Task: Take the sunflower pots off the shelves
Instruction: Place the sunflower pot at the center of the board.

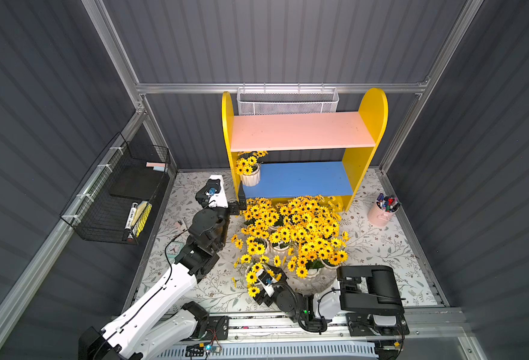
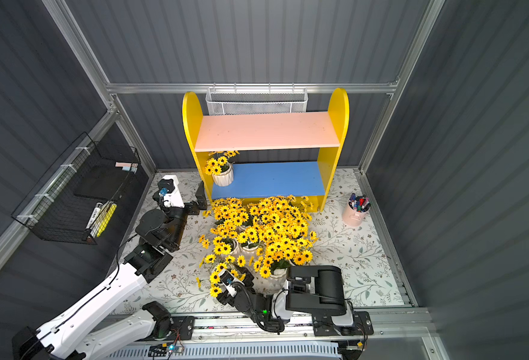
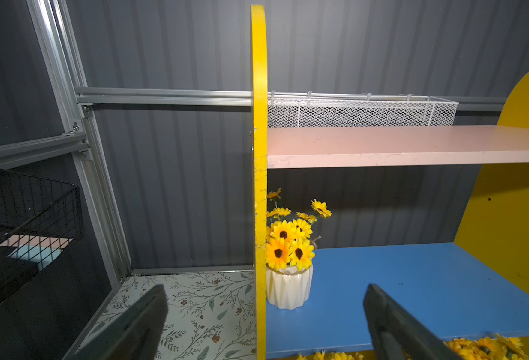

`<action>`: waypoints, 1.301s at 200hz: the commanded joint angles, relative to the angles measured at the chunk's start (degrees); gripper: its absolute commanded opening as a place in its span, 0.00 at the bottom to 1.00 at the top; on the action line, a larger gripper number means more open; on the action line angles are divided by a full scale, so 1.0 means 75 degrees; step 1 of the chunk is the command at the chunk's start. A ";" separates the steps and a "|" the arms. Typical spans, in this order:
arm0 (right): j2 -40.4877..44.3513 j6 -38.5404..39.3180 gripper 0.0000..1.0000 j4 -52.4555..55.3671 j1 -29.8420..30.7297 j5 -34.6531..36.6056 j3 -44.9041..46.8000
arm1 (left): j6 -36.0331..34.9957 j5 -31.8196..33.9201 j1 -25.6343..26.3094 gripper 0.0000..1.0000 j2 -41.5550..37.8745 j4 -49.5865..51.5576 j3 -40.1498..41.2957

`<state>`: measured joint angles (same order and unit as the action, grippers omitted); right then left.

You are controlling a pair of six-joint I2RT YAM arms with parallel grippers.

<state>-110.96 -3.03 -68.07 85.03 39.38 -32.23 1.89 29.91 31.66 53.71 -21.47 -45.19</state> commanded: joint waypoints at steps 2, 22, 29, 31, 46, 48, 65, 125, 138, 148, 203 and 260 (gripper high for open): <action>0.0015 0.0029 0.27 -0.0077 -0.0085 0.0067 0.0100 | -0.0159 0.0090 -0.0026 0.99 0.0047 -0.0233 0.0112; 0.0279 -0.0307 0.68 0.0914 -0.0100 0.0214 -0.0022 | -0.0158 0.0065 -0.0026 1.00 0.0068 -0.0219 0.0112; 0.0332 -0.0393 0.76 0.1176 -0.0100 0.0251 -0.0082 | -0.0158 0.0028 -0.0026 0.99 0.0069 -0.0219 0.0109; 0.0342 -0.0411 0.78 0.1230 -0.0091 0.0265 -0.0094 | -0.0164 0.0019 -0.0035 1.00 0.0063 -0.0219 0.0108; 0.0367 -0.0378 0.89 0.1407 -0.0103 0.0293 -0.0122 | -0.0159 -0.0027 -0.0026 0.99 0.0076 -0.0196 0.0093; 0.0368 -0.0369 0.90 0.1417 -0.0098 0.0293 -0.0121 | -0.0159 -0.0027 -0.0026 0.99 0.0079 -0.0196 0.0089; 0.0468 -0.0423 0.99 0.1683 -0.0091 0.0272 -0.0115 | -0.0158 -0.0056 -0.0026 0.99 0.0051 -0.0179 0.0083; 0.1091 -0.0816 0.99 0.3463 -0.0288 -0.0507 -0.0434 | -0.0136 -0.0152 -0.0032 0.99 0.0046 -0.0101 0.0025; 0.1292 -0.0870 0.99 0.3958 -0.0368 -0.0963 -0.0558 | -0.0161 -0.0169 -0.0029 1.00 0.0017 -0.0102 0.0015; 0.1396 -0.0803 0.99 0.4172 -0.0374 -0.1067 -0.0619 | -0.0170 -0.0177 -0.0026 0.99 0.0022 -0.0102 0.0014; 0.2101 -0.0945 0.99 0.6084 -0.0463 -0.1496 -0.0907 | -0.0175 -0.0348 -0.0027 0.99 0.0010 -0.0058 -0.0022; 0.3151 -0.1249 0.99 0.9682 -0.0466 -0.2219 -0.1727 | -0.0101 -0.0788 -0.0026 0.99 0.0053 0.0091 -0.0171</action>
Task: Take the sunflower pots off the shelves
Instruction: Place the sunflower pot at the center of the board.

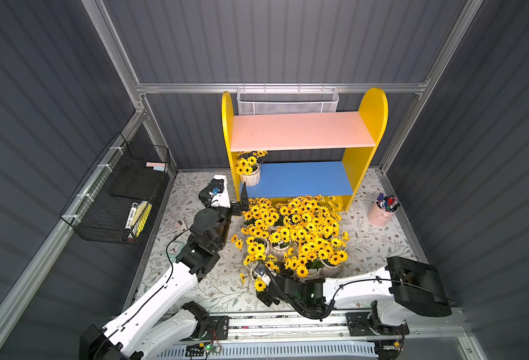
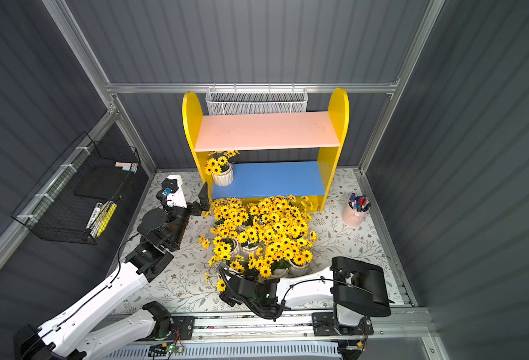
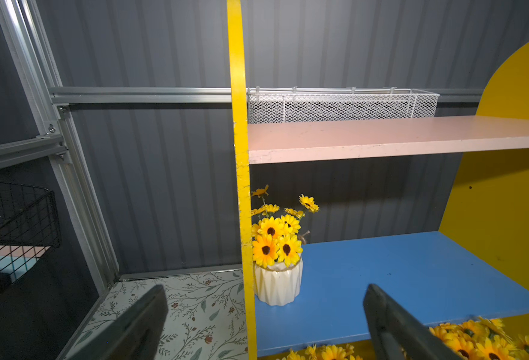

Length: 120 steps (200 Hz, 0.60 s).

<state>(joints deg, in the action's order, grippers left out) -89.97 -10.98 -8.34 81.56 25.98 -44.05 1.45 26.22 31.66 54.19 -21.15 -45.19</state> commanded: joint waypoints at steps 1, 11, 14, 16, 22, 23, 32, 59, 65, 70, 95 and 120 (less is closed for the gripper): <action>0.0374 -0.0188 0.99 0.1737 -0.0001 -0.0442 -0.0150 | -0.0036 -0.0302 -0.0026 0.99 -0.0009 0.0051 -0.0173; 0.0627 -0.0182 0.99 0.2021 0.0000 -0.0530 -0.0160 | -0.0036 -0.0364 -0.0026 1.00 0.0025 0.0116 -0.0219; 0.0718 -0.0197 0.99 0.2126 0.0000 -0.0539 -0.0170 | -0.0014 -0.0365 -0.0032 0.99 0.0028 0.0133 -0.0244; 0.0775 -0.0205 0.99 0.2212 0.0000 -0.0550 -0.0187 | -0.0017 -0.0381 -0.0027 0.99 0.0028 0.0150 -0.0244; 0.0983 -0.0200 0.99 0.2403 0.0000 -0.0574 -0.0196 | 0.0004 -0.0399 -0.0028 0.99 0.0028 0.0159 -0.0258; 0.1029 -0.0200 0.99 0.2425 0.0000 -0.0571 -0.0197 | 0.0005 -0.0400 -0.0027 0.99 0.0028 0.0159 -0.0263; 0.1449 -0.0183 0.99 0.2580 0.0000 -0.0597 -0.0175 | 0.0005 -0.0453 -0.0027 0.99 0.0022 0.0169 -0.0277; 0.2472 0.0080 0.99 0.3011 0.0000 -0.0705 -0.0400 | 0.0114 -0.0658 -0.0027 0.99 0.0046 0.0235 -0.0375; 0.2606 0.0124 0.99 0.3173 0.0000 -0.0557 -0.0522 | 0.0172 -0.0741 -0.0026 0.99 0.0076 0.0287 -0.0414; 0.2667 0.0092 0.99 0.3372 0.0000 -0.0328 -0.0649 | 0.0249 -0.0775 -0.0027 0.99 0.0123 0.0357 -0.0472; 0.3388 0.0404 0.99 0.3731 -0.0228 0.0588 -0.0869 | 0.0755 -0.0904 -0.0029 1.00 0.0610 0.0767 -0.0893; 0.4077 0.0210 0.99 0.4129 -0.1420 0.0916 -0.0926 | 0.1533 -0.0542 -0.0026 0.99 0.1503 0.1359 -0.1509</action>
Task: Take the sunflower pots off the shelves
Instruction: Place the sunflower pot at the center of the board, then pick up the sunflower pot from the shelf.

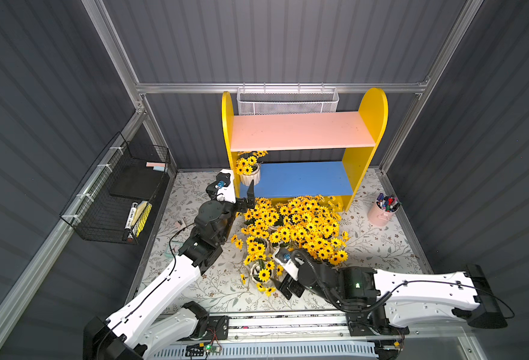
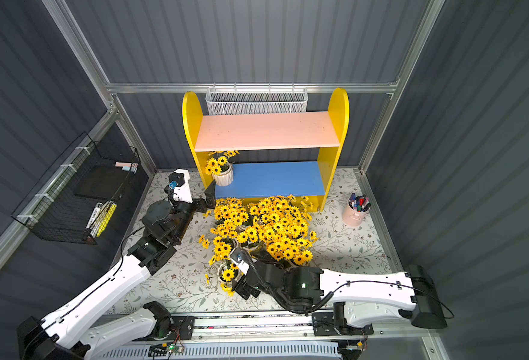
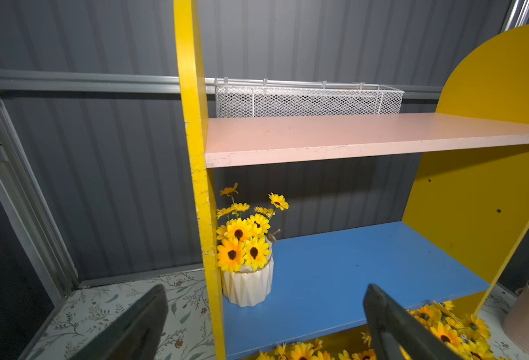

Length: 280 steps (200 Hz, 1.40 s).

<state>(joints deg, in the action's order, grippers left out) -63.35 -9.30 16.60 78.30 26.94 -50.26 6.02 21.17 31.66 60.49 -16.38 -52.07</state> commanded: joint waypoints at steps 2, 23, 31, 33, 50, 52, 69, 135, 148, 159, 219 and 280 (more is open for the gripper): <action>0.0587 -0.0052 0.99 0.0820 -0.1087 0.0767 -0.0090 | 0.1017 0.0163 -0.0029 0.99 0.0735 0.0785 -0.0639; 0.1208 -0.0201 0.99 0.0697 -0.2112 0.0666 0.0165 | 0.1733 0.0412 -0.0003 0.99 0.1498 0.1096 -0.0884; 0.1437 -0.0180 0.99 0.0592 -0.2505 0.0561 0.0300 | 0.1886 0.0508 0.0041 0.99 0.1762 0.1093 -0.0924; 0.1491 -0.0172 0.99 0.0583 -0.2591 0.0534 0.0326 | 0.1914 0.0577 0.0061 1.00 0.1839 0.1103 -0.0945; 0.1882 -0.0198 0.99 0.0631 -0.3349 0.0224 0.0448 | 0.2061 0.1153 0.0417 1.00 0.2403 0.1130 -0.1130; 0.1916 -0.0201 0.99 0.0642 -0.3429 0.0178 0.0456 | 0.2105 0.1248 0.0442 0.99 0.2462 0.1156 -0.1166; 0.2167 -0.0293 0.99 0.0611 -0.4044 -0.0237 0.0535 | 0.2574 0.1515 0.0501 0.99 0.3047 0.1471 -0.1554; 0.2157 -0.0553 0.99 0.0007 -0.5452 -0.1523 0.0690 | 0.3310 0.2525 0.0346 0.99 0.5325 0.2108 -0.3921; 0.2090 -0.0569 0.99 -0.0097 -0.5616 -0.1671 0.0684 | 0.3701 0.2609 0.0273 0.99 0.5718 0.2750 -0.4493; 0.2052 -0.0565 0.99 -0.0163 -0.5737 -0.1810 0.0672 | 0.3817 0.2681 0.0267 0.99 0.5919 0.3039 -0.4685; 0.1971 -0.0623 0.99 -0.0456 -0.6036 -0.2225 0.0637 | 0.3160 0.3648 0.0233 0.99 0.6451 0.2394 -0.4715; 0.1804 -0.0579 0.99 -0.0679 -0.6098 -0.2366 0.0743 | 0.2665 0.4526 0.0171 1.00 0.7052 0.1866 -0.5080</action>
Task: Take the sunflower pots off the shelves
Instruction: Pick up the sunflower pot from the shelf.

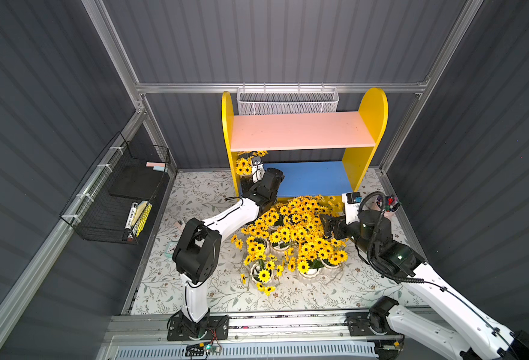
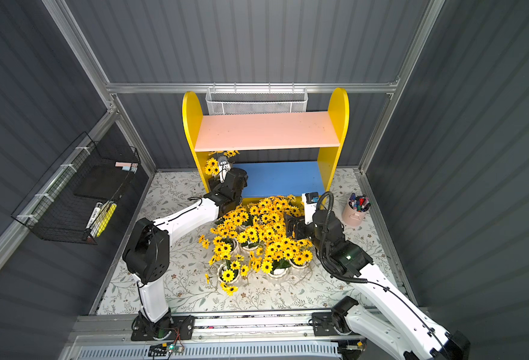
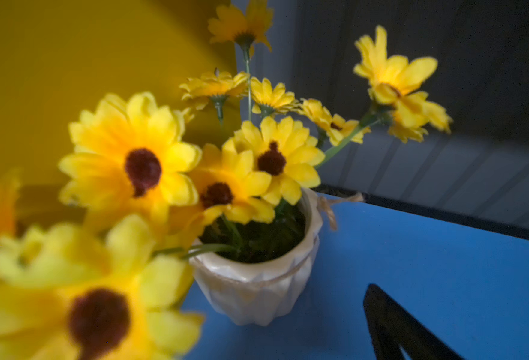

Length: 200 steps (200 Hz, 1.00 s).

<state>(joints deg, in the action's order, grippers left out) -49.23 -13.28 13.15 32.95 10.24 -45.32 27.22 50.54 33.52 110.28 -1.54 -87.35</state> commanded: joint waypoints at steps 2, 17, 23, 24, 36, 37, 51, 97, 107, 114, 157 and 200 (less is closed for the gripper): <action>-0.0091 -0.0047 0.99 -0.0221 -0.0056 -0.0142 0.0080 | -0.0167 0.0638 -0.0075 1.00 0.0443 -0.0112 -0.0394; -0.0114 -0.0023 0.99 -0.0218 -0.0067 -0.0182 0.0066 | 0.0000 0.0889 -0.0104 0.99 0.0582 0.0061 -0.0520; -0.0107 -0.0013 0.99 -0.0219 -0.0067 -0.0188 0.0066 | -0.0040 0.0906 -0.0115 0.99 0.0617 -0.0006 -0.0522; -0.0105 -0.0012 0.99 -0.0224 -0.0074 -0.0185 0.0066 | -0.0048 0.0915 -0.0118 0.99 0.0615 -0.0029 -0.0520; -0.0081 0.0013 0.99 -0.0225 -0.0069 -0.0203 0.0066 | -0.0092 0.0943 -0.0150 1.00 0.0670 -0.0101 -0.0562; -0.0080 0.0018 0.99 -0.0227 -0.0069 -0.0204 0.0066 | -0.0103 0.0951 -0.0153 0.99 0.0676 -0.0106 -0.0569; -0.0068 0.0039 0.99 -0.0211 -0.0102 -0.0211 0.0066 | -0.0133 0.1045 -0.0223 0.99 0.0721 -0.0161 -0.0610; -0.0165 0.0048 0.99 -0.0263 -0.0150 -0.0305 0.0113 | -0.0218 0.0804 -0.0376 0.99 0.0833 -0.0306 -0.0511; -0.0172 0.0048 0.99 -0.0265 -0.0156 -0.0317 0.0103 | -0.0382 0.0706 -0.0419 1.00 0.0813 -0.0541 -0.0401; -0.0174 0.0048 0.99 -0.0265 -0.0157 -0.0329 0.0093 | -0.0434 0.0608 -0.0444 0.99 0.0801 -0.0629 -0.0363; -0.0243 0.0059 0.99 -0.0288 -0.0166 -0.0337 0.0095 | -0.1090 -0.0026 -0.0499 0.99 0.0733 -0.1508 -0.0053; -0.0342 0.0036 0.99 -0.0347 -0.0181 -0.0373 0.0075 | -0.1324 -0.0493 -0.0497 0.99 0.0720 -0.1775 0.0067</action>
<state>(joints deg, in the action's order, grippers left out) -51.35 -13.06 11.62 31.90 7.90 -44.99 19.81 50.13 30.15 115.70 -11.81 -88.27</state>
